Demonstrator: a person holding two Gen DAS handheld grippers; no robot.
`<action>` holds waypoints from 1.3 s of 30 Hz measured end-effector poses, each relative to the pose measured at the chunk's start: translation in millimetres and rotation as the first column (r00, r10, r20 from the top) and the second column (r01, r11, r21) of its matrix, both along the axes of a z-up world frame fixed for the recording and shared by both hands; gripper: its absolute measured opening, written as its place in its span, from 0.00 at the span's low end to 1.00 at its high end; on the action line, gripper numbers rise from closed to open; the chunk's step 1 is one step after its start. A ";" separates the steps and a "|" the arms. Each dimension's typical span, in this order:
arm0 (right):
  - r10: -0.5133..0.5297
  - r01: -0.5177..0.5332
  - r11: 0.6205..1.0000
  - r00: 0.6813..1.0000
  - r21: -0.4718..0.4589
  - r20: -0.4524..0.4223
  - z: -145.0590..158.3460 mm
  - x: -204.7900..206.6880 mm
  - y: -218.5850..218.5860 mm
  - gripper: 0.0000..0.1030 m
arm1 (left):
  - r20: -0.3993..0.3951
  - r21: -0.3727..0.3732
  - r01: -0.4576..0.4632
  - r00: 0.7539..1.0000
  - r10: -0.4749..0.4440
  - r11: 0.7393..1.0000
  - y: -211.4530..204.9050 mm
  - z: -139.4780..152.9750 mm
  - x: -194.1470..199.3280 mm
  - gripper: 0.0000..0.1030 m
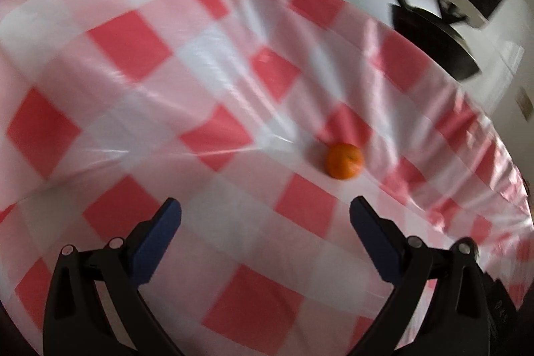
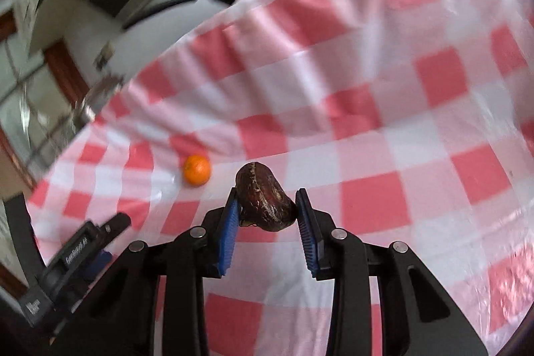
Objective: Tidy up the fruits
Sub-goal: 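Grasp the mangosteen with the right tool while the left tool grasps the orange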
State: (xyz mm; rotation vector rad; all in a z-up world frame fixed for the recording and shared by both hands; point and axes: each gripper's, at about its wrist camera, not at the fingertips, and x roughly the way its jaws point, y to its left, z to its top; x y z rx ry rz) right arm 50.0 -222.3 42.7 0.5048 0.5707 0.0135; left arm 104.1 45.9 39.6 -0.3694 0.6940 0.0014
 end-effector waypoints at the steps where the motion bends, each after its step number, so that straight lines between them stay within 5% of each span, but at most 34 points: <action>1: -0.006 0.006 1.000 1.000 0.024 0.006 -0.7 1.1 -1.9 0.33 | 0.007 0.001 0.026 1.000 -0.026 1.000 -5.0 0.9 1.0 0.98; 6: -0.018 0.012 0.996 0.997 0.084 0.074 -0.5 1.4 -7.7 0.33 | 0.018 -0.009 0.086 0.996 -0.085 0.996 -21.7 1.3 12.5 0.98; 17: -0.061 0.038 0.979 0.992 0.200 0.108 -0.6 0.5 -14.3 0.33 | -0.032 0.133 0.150 0.989 -0.147 0.980 -72.5 0.6 88.0 0.95; 23: -0.032 0.011 0.983 0.994 0.186 0.109 -0.5 5.4 -5.2 0.33 | -0.128 0.191 0.225 0.971 -0.203 0.955 -97.4 -10.5 120.0 0.74; 25: -0.014 -0.004 0.987 0.994 0.162 0.112 1.4 6.0 0.2 0.33 | -0.153 0.188 0.244 0.964 -0.217 0.951 -99.7 -14.7 124.2 0.41; 28: -0.010 -0.007 0.990 0.992 0.141 0.124 3.4 4.4 3.0 0.33 | -0.116 0.159 0.240 0.968 -0.224 0.958 -92.8 -11.2 120.3 0.40; 32: -0.018 0.001 0.990 0.993 0.144 0.116 1.1 5.2 0.6 0.33 | -0.038 0.249 0.198 0.980 -0.195 0.948 -92.2 0.7 106.3 0.40; 39: -0.020 -0.001 0.988 0.991 0.153 0.134 -1.5 6.7 -5.1 0.33 | 0.011 0.283 0.166 0.984 -0.177 0.945 -92.0 12.6 83.0 0.40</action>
